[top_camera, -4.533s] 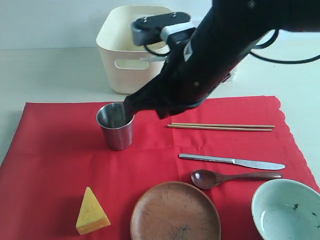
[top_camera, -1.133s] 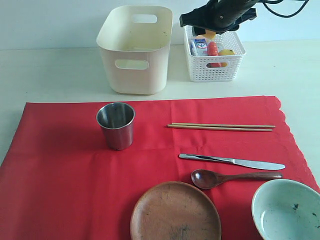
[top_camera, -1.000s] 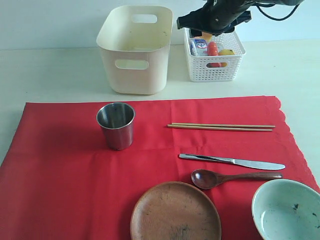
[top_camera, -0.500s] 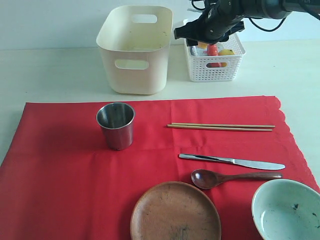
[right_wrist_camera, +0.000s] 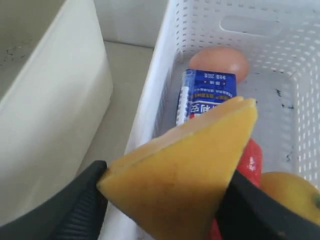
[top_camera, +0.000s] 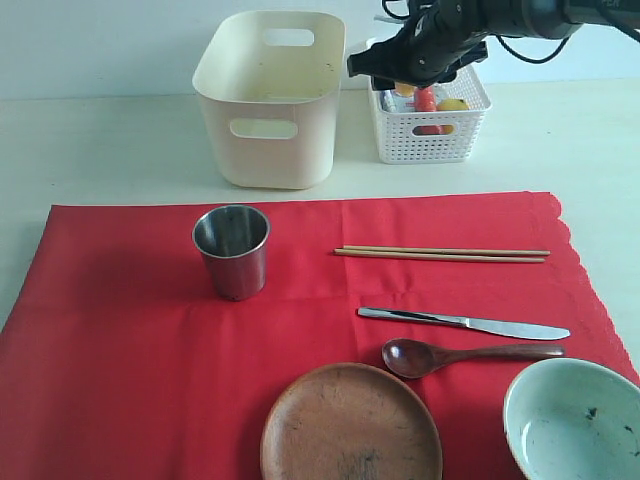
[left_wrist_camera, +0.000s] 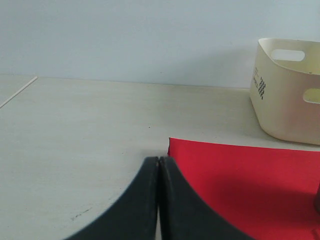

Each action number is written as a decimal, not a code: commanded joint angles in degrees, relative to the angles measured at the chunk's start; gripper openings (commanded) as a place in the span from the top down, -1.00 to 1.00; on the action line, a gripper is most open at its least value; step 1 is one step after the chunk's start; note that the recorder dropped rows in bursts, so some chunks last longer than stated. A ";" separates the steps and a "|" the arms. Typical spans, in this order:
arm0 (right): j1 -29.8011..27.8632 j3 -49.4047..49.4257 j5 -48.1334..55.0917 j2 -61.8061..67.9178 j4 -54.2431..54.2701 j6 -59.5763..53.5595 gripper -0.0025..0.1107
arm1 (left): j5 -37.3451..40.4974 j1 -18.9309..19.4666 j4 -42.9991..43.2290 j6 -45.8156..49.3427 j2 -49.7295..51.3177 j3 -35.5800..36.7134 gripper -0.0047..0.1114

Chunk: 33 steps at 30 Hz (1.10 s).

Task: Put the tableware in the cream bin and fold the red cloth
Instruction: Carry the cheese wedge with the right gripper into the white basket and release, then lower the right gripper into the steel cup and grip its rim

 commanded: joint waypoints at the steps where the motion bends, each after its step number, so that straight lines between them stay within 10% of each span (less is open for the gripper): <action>1: -0.19 -0.40 -1.17 -0.10 -0.57 0.06 0.09 | -0.37 -0.44 0.40 0.05 -0.28 0.15 0.88; 6: -0.19 -0.40 1.98 -1.65 -0.57 0.22 -0.44 | -0.37 -0.44 0.40 0.05 -0.28 0.15 0.88; 14: -0.19 -0.40 11.72 -10.66 -1.13 -0.25 -0.44 | -0.37 -0.44 0.40 0.05 -0.28 0.15 0.88; 19: -0.19 -0.40 19.57 -15.19 -4.55 -0.25 -0.19 | -0.37 -0.44 0.40 0.05 -0.28 0.15 0.88; 29: -0.07 -0.27 29.87 -23.06 0.10 -1.92 0.92 | -0.37 -0.44 0.40 0.05 -0.28 0.15 0.88; 33: -0.07 -0.27 31.89 -25.92 6.78 -6.18 0.96 | -0.37 -0.44 0.40 0.05 -0.28 0.15 0.88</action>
